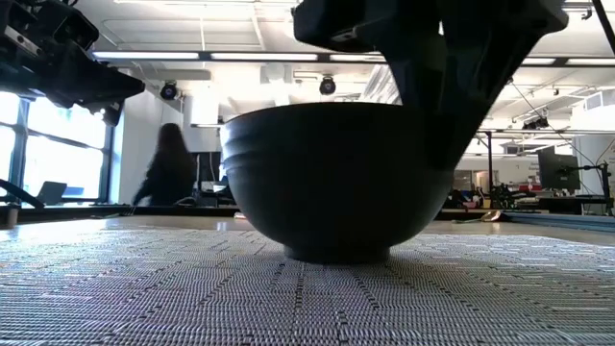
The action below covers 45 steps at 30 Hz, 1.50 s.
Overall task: Pick & Place Utensil
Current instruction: Put the black bowl on the table mat, then put the black cup on the table mat
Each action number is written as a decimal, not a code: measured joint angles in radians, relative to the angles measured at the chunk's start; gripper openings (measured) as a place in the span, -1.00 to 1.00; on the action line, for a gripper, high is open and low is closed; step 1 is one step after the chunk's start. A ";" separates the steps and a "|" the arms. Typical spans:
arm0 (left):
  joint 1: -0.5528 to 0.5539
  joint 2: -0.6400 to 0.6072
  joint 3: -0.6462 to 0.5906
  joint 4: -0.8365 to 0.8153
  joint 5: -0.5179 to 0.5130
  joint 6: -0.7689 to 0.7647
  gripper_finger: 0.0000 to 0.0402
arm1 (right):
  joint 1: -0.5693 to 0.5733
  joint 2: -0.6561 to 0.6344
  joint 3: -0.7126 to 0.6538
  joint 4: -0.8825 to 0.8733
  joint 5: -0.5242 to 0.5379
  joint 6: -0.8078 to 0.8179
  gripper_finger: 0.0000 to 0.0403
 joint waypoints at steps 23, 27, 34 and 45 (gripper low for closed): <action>0.000 -0.001 0.000 0.037 0.012 -0.040 -0.96 | 0.024 -0.103 0.134 0.016 -0.010 0.364 -0.23; 0.000 -0.001 0.000 0.080 0.009 -0.158 -0.96 | 0.060 -0.187 0.110 -0.021 0.099 0.434 -0.26; 0.000 0.000 0.000 0.105 0.147 -0.188 -0.96 | 0.134 -0.350 -0.081 0.032 0.211 0.623 -0.36; -0.001 0.128 0.041 0.397 0.316 -0.262 -0.96 | 0.179 -0.624 -0.575 0.413 0.323 0.693 -0.36</action>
